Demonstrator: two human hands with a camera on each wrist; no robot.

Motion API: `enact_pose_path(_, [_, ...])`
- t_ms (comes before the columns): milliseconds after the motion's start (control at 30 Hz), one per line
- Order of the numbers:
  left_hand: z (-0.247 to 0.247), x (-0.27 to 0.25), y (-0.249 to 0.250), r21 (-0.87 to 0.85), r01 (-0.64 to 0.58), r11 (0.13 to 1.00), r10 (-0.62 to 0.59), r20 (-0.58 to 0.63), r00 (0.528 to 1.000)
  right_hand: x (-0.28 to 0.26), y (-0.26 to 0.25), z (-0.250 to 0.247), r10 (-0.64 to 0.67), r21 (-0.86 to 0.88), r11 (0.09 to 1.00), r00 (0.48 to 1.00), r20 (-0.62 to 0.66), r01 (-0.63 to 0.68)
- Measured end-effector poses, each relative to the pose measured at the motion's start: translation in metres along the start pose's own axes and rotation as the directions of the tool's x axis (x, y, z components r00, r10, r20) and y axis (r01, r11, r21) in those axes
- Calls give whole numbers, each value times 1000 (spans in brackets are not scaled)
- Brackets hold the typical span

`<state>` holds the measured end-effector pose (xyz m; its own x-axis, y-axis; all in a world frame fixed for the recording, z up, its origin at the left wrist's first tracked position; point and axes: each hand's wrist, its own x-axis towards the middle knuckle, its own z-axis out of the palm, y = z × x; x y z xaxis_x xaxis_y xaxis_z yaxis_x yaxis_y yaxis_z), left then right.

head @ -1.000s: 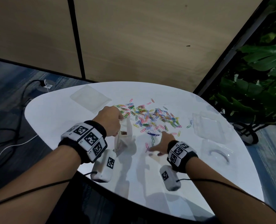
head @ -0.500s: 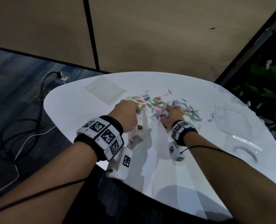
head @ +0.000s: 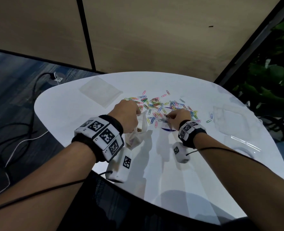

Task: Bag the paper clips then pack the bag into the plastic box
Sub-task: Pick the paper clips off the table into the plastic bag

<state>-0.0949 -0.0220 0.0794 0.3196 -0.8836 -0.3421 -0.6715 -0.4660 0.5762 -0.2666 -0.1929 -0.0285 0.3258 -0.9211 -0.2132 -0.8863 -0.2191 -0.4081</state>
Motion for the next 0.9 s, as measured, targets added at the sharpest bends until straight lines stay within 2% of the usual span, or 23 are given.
enact_pose_path(33, [0, 0, 1, 5, -4, 1000, 4, 4, 1000, -3, 1, -9, 72, 145, 987, 997, 15, -74])
enact_pose_path(67, [1, 1, 2, 9, -11, 1000, 10, 8, 1000, -5, 1, -18, 127, 323, 936, 990, 65, -142])
enact_pose_path(100, [1, 1, 4, 12, -13, 1000, 13, 14, 1000, -8, -1, -27, 158, 514, 832, 978, 138, -207])
enact_pose_path(167, [2, 2, 7, 6, -10, 1000, 10, 19, 1000, -18, -10, -46, 146, 794, 544, 963, 228, -271])
enact_pose_path(200, [3, 2, 9, -2, -8, 1000, 8, 26, 1000, -26, -15, -54, 116, 859, 432, 961, 250, -275])
enact_pose_path(267, [6, 3, 12, -12, -14, 1000, 14, 32, 999, -46, -28, -62, 17, 913, 283, 953, 301, -294])
enact_pose_path(333, [8, 2, 16, -9, -25, 1000, 25, 19, 1000, -64, -38, -62, -88, 918, 215, 929, 359, -334])
enact_pose_path(400, [9, 2, 20, 8, -37, 999, 37, 5, 999, -79, -47, -55, -145, 906, 237, 909, 390, -351])
enact_pose_path(467, [10, 1, 22, -5, -39, 999, 39, -10, 999, -88, -56, -45, -173, 898, 306, 909, 379, -316])
enact_pose_path(533, [12, 1, 23, -37, -41, 998, 40, -18, 999, -93, -61, -36, -169, 864, 469, 941, 292, -184])
enact_pose_path(567, [12, 2, 24, -46, -42, 998, 41, -17, 999, -94, -62, -32, -165, 804, 590, 962, 216, -80])
enact_pose_path(633, [14, 3, 25, -60, -50, 997, 49, -19, 999, -94, -64, -29, -184, 614, 783, 980, 73, 101])
enact_pose_path(667, [15, 4, 25, -67, -58, 996, 57, -21, 998, -94, -66, -30, -211, 525, 834, 977, 25, 167])
enact_pose_path(733, [17, 5, 27, -80, -63, 995, 62, -20, 998, -96, -70, -32, -313, 310, 899, 949, -44, 310])
enact_pose_path(800, [19, 7, 26, -92, -55, 994, 54, -9, 998, -93, -71, -36, -396, 110, 913, 918, -2, 394])
enact_pose_path(867, [16, 7, 29, -91, -60, 994, 58, -20, 998, -89, -72, -44, -421, 103, 906, 900, 110, 411])
enact_pose_path(900, [15, 7, 30, -89, -63, 994, 61, -28, 998, -86, -71, -50, -414, 195, 903, 897, 157, 382])
